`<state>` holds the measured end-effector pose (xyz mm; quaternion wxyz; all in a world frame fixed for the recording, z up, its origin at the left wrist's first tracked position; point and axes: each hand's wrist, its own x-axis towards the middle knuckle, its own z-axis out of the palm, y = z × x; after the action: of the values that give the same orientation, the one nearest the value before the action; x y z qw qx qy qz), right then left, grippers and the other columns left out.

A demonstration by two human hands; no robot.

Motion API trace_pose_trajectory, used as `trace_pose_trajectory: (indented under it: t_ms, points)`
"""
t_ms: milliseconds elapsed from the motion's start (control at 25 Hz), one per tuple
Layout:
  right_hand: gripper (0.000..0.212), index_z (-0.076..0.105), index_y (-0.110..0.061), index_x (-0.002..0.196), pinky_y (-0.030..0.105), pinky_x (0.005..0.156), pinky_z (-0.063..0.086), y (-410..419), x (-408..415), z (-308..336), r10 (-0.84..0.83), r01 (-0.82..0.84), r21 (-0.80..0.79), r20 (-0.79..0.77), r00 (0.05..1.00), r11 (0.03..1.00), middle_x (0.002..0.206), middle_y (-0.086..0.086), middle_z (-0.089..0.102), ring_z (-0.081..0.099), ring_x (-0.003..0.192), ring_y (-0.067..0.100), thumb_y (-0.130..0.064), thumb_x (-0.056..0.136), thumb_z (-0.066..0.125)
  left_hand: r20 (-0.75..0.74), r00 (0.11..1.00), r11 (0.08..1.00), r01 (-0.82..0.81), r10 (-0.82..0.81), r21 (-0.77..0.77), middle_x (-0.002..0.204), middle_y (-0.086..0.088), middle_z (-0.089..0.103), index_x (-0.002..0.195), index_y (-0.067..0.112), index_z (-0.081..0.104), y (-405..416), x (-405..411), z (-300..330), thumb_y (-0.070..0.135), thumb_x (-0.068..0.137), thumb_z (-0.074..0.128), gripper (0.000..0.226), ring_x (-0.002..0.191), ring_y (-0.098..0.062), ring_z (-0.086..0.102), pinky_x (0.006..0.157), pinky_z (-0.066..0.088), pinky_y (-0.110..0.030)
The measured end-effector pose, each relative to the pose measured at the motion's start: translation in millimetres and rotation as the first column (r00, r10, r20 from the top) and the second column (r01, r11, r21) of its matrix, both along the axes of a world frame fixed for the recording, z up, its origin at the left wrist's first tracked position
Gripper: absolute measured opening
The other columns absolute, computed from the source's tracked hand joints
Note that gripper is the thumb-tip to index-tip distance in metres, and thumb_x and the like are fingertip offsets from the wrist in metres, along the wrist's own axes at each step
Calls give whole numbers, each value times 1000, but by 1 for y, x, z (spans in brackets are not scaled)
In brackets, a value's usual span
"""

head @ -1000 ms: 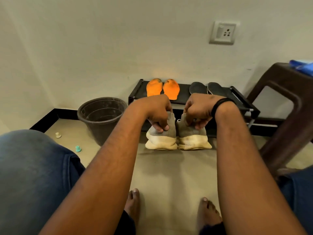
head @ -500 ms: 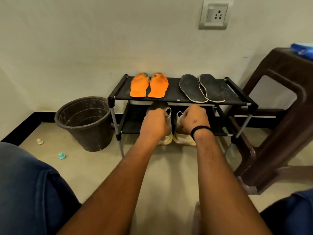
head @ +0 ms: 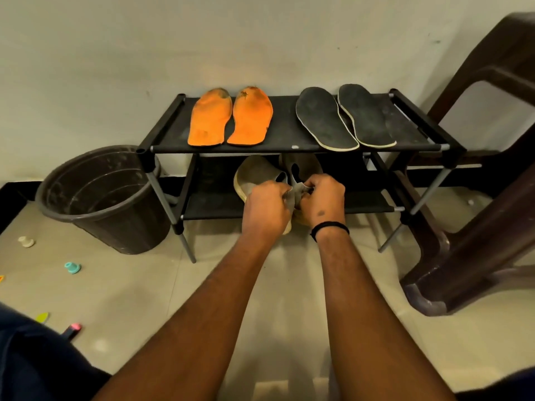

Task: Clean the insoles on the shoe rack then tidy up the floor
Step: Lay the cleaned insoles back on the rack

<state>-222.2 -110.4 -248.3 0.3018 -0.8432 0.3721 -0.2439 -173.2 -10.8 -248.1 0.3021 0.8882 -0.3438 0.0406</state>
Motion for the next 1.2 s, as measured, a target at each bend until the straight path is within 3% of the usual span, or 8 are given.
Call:
trace_pose_trajectory:
  t_ms: [160, 320, 520, 720, 1040, 1200]
  points:
    - [11, 64, -9, 75, 25, 62, 41, -2, 1, -3, -25, 25, -28, 3, 1000, 999, 79, 9, 61, 56, 70, 23, 0, 80, 59, 18, 1000, 1000, 4, -4, -27, 102, -12, 67, 106, 8, 74, -6, 0, -8, 10, 92, 55, 24, 90, -31, 63, 76, 54, -45]
    - [10, 68, -8, 78, 25, 61, 45, -7, 4, -3, -70, 72, -31, 67, 995, 997, 83, 11, 66, 63, 73, 25, -1, 77, 60, 97, 994, 977, -30, 51, -211, 99, -13, 69, 105, 6, 75, 0, -4, -11, 5, 86, 56, 27, 89, -32, 65, 73, 57, -44]
    - [15, 70, -7, 83, 22, 66, 46, -3, 3, 1, -69, 79, -68, 130, 989, 995, 93, 10, 66, 63, 79, 22, 3, 76, 62, 164, 983, 952, -28, 81, -306, 104, -13, 71, 113, 1, 73, 3, -1, -19, -5, 82, 63, 33, 94, -28, 68, 80, 60, -39]
    - [17, 70, -7, 83, 21, 66, 40, -1, 0, -10, 8, -6, -60, 23, 1000, 998, 92, 11, 65, 63, 83, 26, 3, 74, 61, 94, 993, 979, -54, 74, -199, 107, -10, 70, 116, 8, 73, 7, 20, -34, -3, 88, 60, 33, 94, -25, 67, 82, 58, -39]
    - [17, 70, -3, 90, 17, 74, 42, 4, 3, -21, 56, -47, -101, 87, 995, 994, 100, 10, 62, 61, 86, 21, 7, 80, 61, 103, 995, 979, 28, -7, -204, 107, -11, 71, 112, 6, 74, 4, 26, -42, -5, 87, 62, 30, 96, -26, 68, 85, 58, -41]
    - [24, 70, -10, 102, 24, 79, 50, 4, 3, -17, 71, -63, -92, 88, 994, 994, 109, 7, 60, 62, 93, 22, 0, 82, 63, 37, 999, 984, -28, 35, -174, 118, -3, 64, 121, 17, 69, 6, 26, -38, 7, 91, 63, 32, 97, -22, 66, 83, 58, -40]
